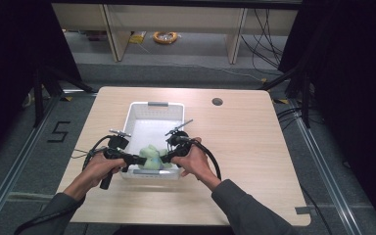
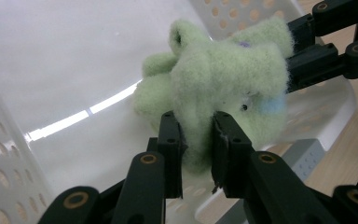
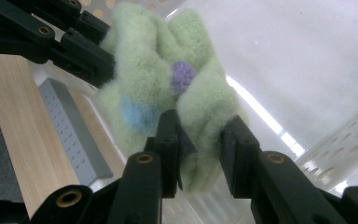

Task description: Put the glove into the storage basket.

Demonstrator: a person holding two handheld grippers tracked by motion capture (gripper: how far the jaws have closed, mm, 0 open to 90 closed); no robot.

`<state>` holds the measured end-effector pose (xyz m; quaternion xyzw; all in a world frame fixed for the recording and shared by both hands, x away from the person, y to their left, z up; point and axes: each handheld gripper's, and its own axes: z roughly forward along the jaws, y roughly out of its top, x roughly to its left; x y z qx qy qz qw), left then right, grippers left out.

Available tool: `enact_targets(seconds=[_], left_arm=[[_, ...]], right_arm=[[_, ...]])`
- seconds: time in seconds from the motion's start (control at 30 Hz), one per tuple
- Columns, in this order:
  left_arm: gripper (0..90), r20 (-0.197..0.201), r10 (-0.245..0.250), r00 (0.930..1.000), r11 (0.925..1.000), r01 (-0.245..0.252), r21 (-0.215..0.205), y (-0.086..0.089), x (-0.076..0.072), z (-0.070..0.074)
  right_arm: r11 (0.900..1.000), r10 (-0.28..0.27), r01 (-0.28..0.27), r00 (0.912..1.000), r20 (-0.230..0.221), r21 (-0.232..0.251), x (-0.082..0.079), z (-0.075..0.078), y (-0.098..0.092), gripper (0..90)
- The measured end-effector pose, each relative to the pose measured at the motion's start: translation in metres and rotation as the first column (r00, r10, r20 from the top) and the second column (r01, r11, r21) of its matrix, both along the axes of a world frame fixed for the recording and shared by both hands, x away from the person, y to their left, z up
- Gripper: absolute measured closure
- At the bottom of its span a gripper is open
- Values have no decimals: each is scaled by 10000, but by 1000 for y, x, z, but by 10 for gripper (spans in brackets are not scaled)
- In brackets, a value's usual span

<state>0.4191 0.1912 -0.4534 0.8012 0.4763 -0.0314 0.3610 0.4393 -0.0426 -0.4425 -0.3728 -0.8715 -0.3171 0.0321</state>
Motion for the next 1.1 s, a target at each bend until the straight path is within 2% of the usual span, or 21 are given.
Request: enact_targets(seconds=[0.1,0.27,0.33,0.43,0.47,0.5,0.53,0.6,0.63,0.67,0.7,0.73,0.93,1.0,1.1], left_arm=[[740,21,-14,10000,9999,14,121,0,0,-1],[739,26,-280,9996,9986,278,448,0,2,-1],[734,33,-47,10000,9993,46,368,-2,2,-2],[729,121,-77,9999,9985,70,542,-2,3,-1],[721,121,-84,9999,9979,76,642,-2,3,-1],[703,101,17,9999,9985,-22,545,-2,3,-1],[689,136,-169,9998,9975,159,695,-1,4,0],[635,49,-137,9999,9969,133,777,-1,5,1],[613,49,-137,9999,9969,133,777,-1,5,1],[604,101,69,9999,9975,-76,707,-2,4,1],[604,149,38,9999,9972,-49,749,-2,4,2],[565,129,0,9999,9957,-12,930,0,5,4],[512,261,55,9996,9955,-80,945,1,4,9],[502,317,208,9993,9960,-235,860,0,3,11],[482,481,421,9980,9967,-453,673,0,1,15]], right_arm=[[9999,113,-112,9999,128,-31,1,-1,1,705],[9994,244,-245,9997,-38,-258,2,-6,3,683],[9989,302,-302,9995,-23,-355,3,-6,4,663],[9982,323,-322,9995,22,-499,4,-7,4,637],[9984,247,-254,9996,-145,-498,2,-6,5,621],[9984,156,-157,9999,-24,-544,3,-6,5,595],[9986,192,-186,9998,101,-497,3,-5,4,585],[9986,224,-215,9996,172,-486,3,-2,4,543],[9986,224,-215,9996,172,-486,3,-2,4,543],[9983,178,-163,9995,273,-567,2,2,3,542],[9983,178,-163,9995,273,-567,2,2,3,542],[9985,166,-144,9990,415,-529,2,5,2,533],[9992,198,-179,9983,540,-351,1,12,-1,515],[9994,160,-137,9973,717,-321,1,14,-2,504],[9997,71,-56,9977,668,-223,0,18,-6,494]])
